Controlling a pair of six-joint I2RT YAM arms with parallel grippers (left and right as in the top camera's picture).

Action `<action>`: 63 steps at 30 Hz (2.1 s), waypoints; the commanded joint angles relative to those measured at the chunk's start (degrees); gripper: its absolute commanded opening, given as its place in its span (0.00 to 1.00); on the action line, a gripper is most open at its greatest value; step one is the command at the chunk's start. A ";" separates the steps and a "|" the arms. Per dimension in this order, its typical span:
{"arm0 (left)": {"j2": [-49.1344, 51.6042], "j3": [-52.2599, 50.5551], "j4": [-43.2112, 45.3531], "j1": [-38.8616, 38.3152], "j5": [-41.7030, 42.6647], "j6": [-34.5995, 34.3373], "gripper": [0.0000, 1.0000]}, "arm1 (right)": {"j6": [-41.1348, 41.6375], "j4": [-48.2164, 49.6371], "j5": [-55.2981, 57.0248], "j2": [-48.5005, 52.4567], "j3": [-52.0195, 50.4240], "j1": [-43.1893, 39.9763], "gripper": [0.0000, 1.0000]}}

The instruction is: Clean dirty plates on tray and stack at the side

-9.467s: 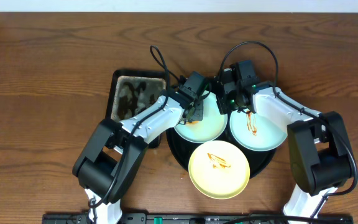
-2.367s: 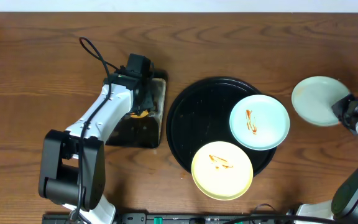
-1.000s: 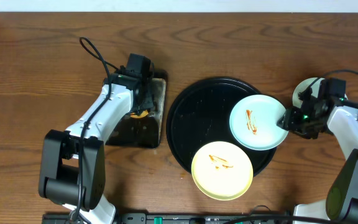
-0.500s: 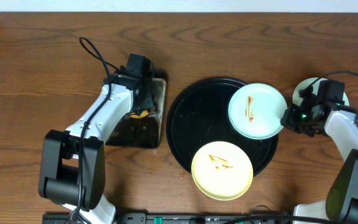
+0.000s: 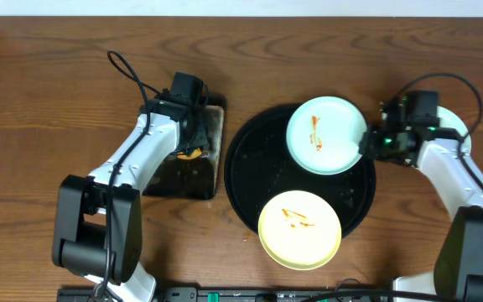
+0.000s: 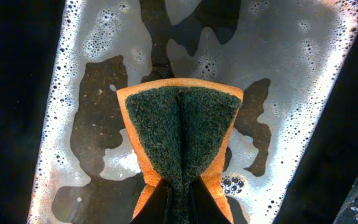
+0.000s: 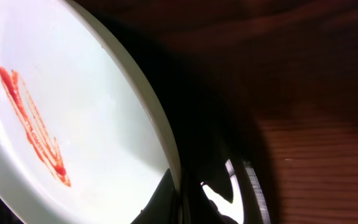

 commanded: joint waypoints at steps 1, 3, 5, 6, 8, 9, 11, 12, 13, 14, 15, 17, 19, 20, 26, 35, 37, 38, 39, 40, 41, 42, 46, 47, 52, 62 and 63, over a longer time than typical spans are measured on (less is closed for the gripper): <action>0.15 -0.26 0.59 -0.13 1.86 2.19 0.07 | 2.23 0.22 4.92 -0.59 0.85 4.24 0.01; -0.90 -0.26 1.57 -0.76 3.08 2.82 0.07 | 3.39 0.22 7.74 -0.28 0.85 6.67 0.01; -2.12 -0.26 2.99 -1.81 3.10 3.04 0.07 | 5.95 0.68 10.67 0.33 0.85 8.68 0.01; -2.82 -0.26 3.85 -2.51 3.23 3.19 0.07 | 6.80 1.25 11.45 0.76 0.85 9.53 0.01; -4.11 -0.26 5.68 -4.11 4.39 4.17 0.07 | 6.97 2.91 11.56 1.62 0.85 11.02 0.01; -4.61 -0.26 6.51 -5.05 5.03 4.79 0.07 | 6.97 3.76 11.56 2.05 0.85 11.67 0.01; -5.14 -0.26 8.00 -7.04 6.14 4.96 0.07 | 7.87 4.94 11.61 2.86 0.85 12.66 0.01; -5.18 -0.26 8.66 -8.04 6.93 4.98 0.07 | 8.50 5.38 11.58 3.17 0.85 13.07 0.01; -5.18 -0.26 9.22 -9.09 7.76 4.76 0.08 | 8.85 5.75 11.58 3.67 0.85 13.49 0.01; -5.16 -0.26 9.75 -10.12 8.63 4.17 0.08 | 8.98 5.84 11.58 3.87 0.85 13.73 0.01; -5.16 -0.26 10.40 -11.15 9.51 3.61 0.07 | 9.18 5.86 11.63 4.17 0.85 13.94 0.01; -5.16 -0.26 12.00 -13.11 11.13 1.73 0.07 | 9.55 5.95 11.56 4.55 0.85 14.01 0.01; -5.03 -0.26 13.90 -14.80 12.70 -1.60 0.07 | 9.75 5.70 11.56 4.83 0.85 14.01 0.01; -4.90 -0.26 14.93 -15.54 13.22 -3.67 0.07 | 9.88 5.44 11.45 4.83 0.85 14.01 0.01; -1.84 -0.26 20.59 -19.96 13.70 -13.51 0.08 | 10.36 4.17 9.94 4.87 0.85 14.05 0.01; 5.60 -0.26 28.94 -26.71 17.55 -18.18 0.08 | 10.38 3.80 9.84 4.87 0.85 15.28 0.01; 7.21 -0.26 30.27 -27.91 17.66 -18.16 0.08 | 10.40 3.80 9.84 4.87 0.85 15.52 0.01; 7.82 -0.26 30.84 -28.33 17.68 -18.16 0.07 | 10.40 3.76 9.84 4.87 0.85 15.56 0.01; 8.33 -0.26 31.17 -28.61 17.66 -18.14 0.07 | 10.40 3.65 9.84 4.87 0.85 15.61 0.01; 8.92 -0.26 31.32 -28.79 17.64 -18.14 0.08 | 10.43 3.52 9.84 4.87 0.85 15.61 0.01; 9.66 -0.26 31.41 -28.83 17.62 -18.14 0.07 | 10.82 3.30 9.86 4.87 0.85 15.61 0.01; 9.97 -0.26 31.43 -28.81 17.42 -18.14 0.07 | 10.86 3.10 9.84 4.87 0.85 15.61 0.01; 11.13 -0.26 30.29 -28.24 12.46 -17.90 0.08 | 11.23 2.27 9.86 4.87 0.85 15.61 0.01; 11.23 -0.26 29.94 -27.93 11.47 -17.88 0.08 | 11.23 2.03 9.88 4.87 0.85 15.61 0.01; 11.23 -0.26 29.68 -25.35 9.81 -16.98 0.07 | 11.21 1.01 9.86 4.87 0.85 15.61 0.01; 11.23 -0.26 27.91 -20.11 9.25 -14.88 0.08 | 11.21 0.70 9.86 4.87 0.85 15.61 0.01; 11.23 -0.26 26.67 -20.11 9.25 -14.88 0.08 | 11.21 0.70 9.86 4.87 0.85 15.61 0.01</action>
